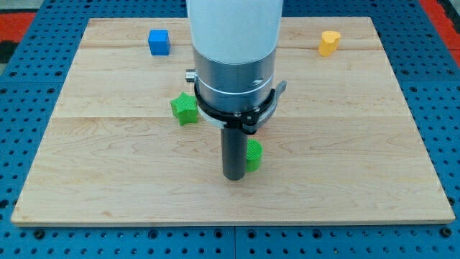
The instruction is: Move the green star to the bottom center
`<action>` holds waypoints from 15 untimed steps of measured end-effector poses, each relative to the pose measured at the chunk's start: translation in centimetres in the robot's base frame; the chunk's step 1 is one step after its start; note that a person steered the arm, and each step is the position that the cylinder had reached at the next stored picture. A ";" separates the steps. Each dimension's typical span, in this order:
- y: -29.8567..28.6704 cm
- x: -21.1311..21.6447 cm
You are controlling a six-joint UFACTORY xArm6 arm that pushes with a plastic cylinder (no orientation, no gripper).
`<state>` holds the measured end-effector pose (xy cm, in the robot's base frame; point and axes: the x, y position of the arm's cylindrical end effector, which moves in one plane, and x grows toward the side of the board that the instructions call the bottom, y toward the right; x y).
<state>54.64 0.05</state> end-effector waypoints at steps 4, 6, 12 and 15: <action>-14.6 -10.9; -6.3 -17.9; -7.1 -11.2; -9.1 -6.8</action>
<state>47.81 -9.09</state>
